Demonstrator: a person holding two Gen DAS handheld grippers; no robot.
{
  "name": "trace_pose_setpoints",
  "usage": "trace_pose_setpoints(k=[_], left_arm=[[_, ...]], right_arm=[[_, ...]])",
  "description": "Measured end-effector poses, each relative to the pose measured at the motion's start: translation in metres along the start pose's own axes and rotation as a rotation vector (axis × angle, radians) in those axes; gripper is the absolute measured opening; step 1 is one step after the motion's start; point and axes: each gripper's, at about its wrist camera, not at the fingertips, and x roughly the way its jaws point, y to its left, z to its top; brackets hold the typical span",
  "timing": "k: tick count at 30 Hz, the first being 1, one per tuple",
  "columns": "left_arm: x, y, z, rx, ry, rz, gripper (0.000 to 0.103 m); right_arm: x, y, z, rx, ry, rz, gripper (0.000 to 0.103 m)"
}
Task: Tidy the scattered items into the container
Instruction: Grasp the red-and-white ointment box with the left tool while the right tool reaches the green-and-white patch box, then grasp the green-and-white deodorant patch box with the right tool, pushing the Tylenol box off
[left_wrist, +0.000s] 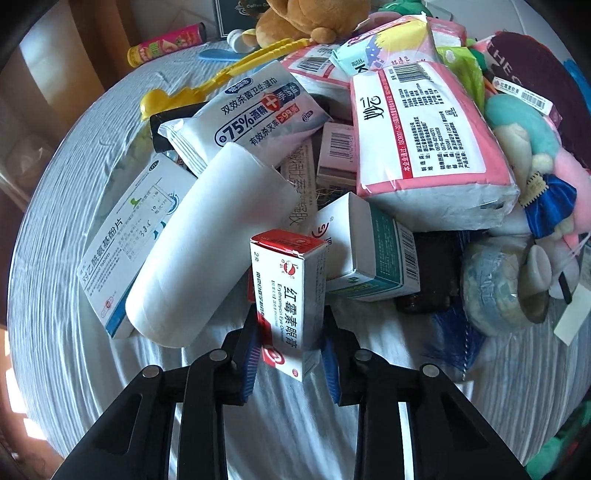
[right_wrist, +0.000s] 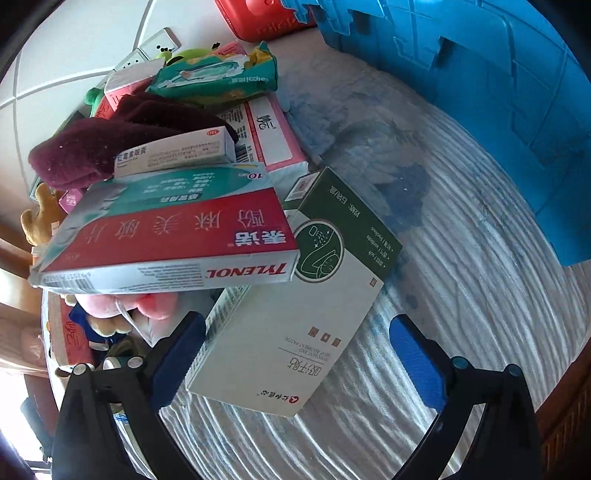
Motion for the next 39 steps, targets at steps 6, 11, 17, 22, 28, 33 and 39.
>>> trace_pose_setpoints(k=[6, 11, 17, 22, 28, 33, 39], left_arm=[[-0.001, -0.001, -0.001, 0.002, -0.002, 0.001, 0.029], [-0.004, -0.005, -0.003, 0.011, -0.004, 0.008, 0.029], [-0.003, -0.012, -0.006, 0.016, 0.0, 0.034, 0.029], [-0.005, -0.014, -0.01, 0.007, -0.002, 0.037, 0.029], [-0.017, -0.016, -0.021, 0.002, -0.018, 0.027, 0.029], [-0.04, -0.018, -0.018, -0.003, -0.072, 0.018, 0.029], [-0.079, -0.04, -0.006, 0.009, -0.161, -0.006, 0.029]], right_arm=[[0.013, 0.015, -0.009, -0.155, 0.042, -0.125, 0.089], [0.012, 0.003, -0.019, -0.212, 0.089, -0.163, 0.082], [0.01, -0.007, -0.016, -0.197, 0.095, -0.131, 0.082], [0.017, 0.0, -0.013, -0.24, 0.089, -0.145, 0.086], [0.009, 0.01, -0.034, -0.373, 0.08, -0.215, 0.076], [-0.027, 0.011, -0.034, -0.425, -0.001, -0.225, 0.075], [-0.085, 0.027, -0.024, -0.535, -0.172, -0.232, 0.076]])
